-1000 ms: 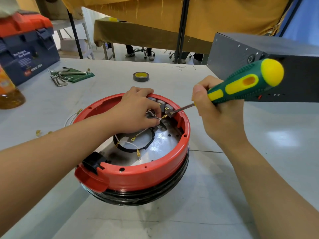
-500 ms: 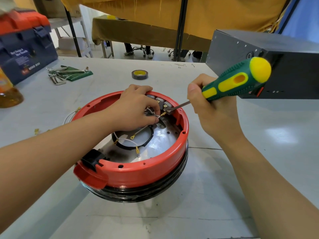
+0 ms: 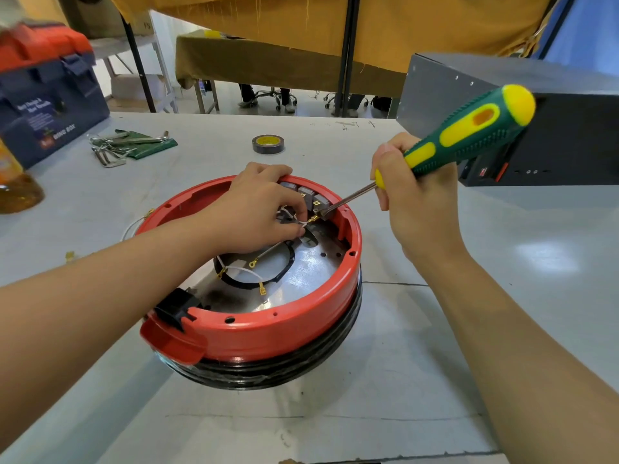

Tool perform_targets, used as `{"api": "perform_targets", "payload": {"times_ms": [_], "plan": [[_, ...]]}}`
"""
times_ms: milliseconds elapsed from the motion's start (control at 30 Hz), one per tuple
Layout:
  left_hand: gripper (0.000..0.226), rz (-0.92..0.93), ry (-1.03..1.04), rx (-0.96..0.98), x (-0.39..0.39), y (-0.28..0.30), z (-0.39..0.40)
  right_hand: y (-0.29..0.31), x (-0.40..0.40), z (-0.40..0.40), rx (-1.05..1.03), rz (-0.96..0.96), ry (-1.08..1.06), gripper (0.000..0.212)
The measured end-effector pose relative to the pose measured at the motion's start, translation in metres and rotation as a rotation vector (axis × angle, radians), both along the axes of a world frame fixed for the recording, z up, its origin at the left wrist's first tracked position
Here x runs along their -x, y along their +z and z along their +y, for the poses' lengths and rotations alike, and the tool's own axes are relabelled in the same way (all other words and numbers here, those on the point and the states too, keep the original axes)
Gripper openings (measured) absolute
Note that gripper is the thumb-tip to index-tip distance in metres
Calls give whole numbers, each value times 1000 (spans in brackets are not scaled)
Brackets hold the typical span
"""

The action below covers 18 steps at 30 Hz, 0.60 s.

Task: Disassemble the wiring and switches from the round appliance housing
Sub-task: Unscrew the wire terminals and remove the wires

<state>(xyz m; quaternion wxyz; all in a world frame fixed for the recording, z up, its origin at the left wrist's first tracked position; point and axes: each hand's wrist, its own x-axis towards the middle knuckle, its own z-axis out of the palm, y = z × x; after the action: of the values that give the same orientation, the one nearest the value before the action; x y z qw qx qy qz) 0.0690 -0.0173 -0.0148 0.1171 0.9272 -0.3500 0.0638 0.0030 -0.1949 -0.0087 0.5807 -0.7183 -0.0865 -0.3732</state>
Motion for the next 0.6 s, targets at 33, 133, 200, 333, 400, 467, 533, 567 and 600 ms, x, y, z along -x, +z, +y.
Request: {"api": "perform_targets", "payload": {"times_ms": [33, 133, 200, 333, 400, 467, 533, 567, 600], "plan": [[16, -2, 0, 1, 0, 0, 0, 1, 0, 0, -10, -4, -6, 30], [16, -11, 2, -3, 0, 0, 0, -2, -1, 2, -73, 26, 0, 30], [16, -15, 2, 0, 0, 0, 0, -8, -1, 11, -83, 100, 21, 32], [15, -13, -6, 11, 0, 0, -1, -3, -3, 20, 6, 29, -28, 35], [14, -10, 1, 9, 0, 0, 0, 2, -3, 13, -34, -2, -13, 36], [14, -13, -1, 3, -1, -1, 0, 0, 0, 5, -24, -12, -20, 33], [14, -16, -1, 4, -1, -1, 0, -2, 2, 2, -12, -27, -24, 31], [14, -13, 0, 2, -1, -1, 0, -2, 2, 2, -4, -37, -28, 30], [13, -11, 0, -1, -1, -1, 0, -2, 2, 2, 7, -48, -29, 30]]}}
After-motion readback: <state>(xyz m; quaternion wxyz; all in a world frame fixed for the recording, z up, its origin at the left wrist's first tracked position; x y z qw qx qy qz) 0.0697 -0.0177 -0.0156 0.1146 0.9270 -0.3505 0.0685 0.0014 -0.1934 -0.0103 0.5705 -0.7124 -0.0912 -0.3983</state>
